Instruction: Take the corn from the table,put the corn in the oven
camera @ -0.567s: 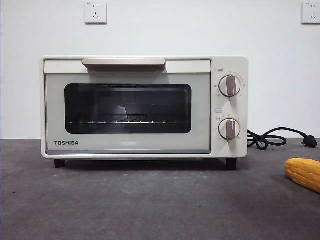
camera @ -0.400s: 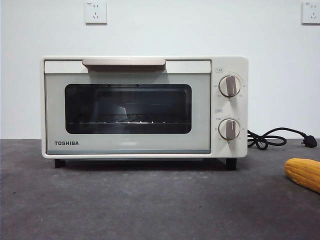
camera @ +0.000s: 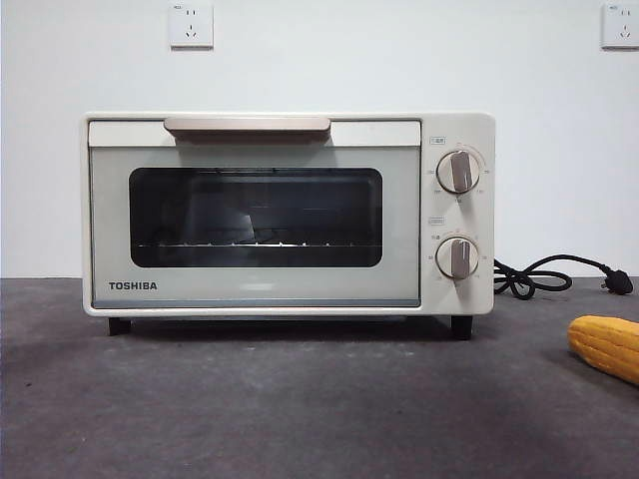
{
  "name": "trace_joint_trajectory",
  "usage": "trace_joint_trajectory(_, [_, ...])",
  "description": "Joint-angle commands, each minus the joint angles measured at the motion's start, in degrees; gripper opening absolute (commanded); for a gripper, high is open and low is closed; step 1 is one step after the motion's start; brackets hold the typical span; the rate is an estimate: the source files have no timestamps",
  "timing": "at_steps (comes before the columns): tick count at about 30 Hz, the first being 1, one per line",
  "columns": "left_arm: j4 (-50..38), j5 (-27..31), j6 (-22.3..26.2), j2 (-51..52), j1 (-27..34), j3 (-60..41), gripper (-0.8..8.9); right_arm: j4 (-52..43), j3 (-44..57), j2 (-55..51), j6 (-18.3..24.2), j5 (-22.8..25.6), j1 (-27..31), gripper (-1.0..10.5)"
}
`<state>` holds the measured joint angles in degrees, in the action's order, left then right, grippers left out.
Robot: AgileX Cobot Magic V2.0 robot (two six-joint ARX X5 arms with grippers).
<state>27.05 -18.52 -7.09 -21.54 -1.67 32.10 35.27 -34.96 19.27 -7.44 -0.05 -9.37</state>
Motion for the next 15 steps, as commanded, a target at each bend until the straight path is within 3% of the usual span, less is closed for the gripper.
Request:
trace_joint_trajectory(1, [3.19,-2.56,1.51,-1.97,-0.15,4.85,-0.06,3.98,-6.49,3.91,3.52,-2.56,0.00,-0.1])
trace_joint_trajectory(15, [20.09,-5.88,5.64,-8.07,-1.22,18.80,-0.06,20.17,-24.92,15.32,9.77,-5.46,0.00,-0.1])
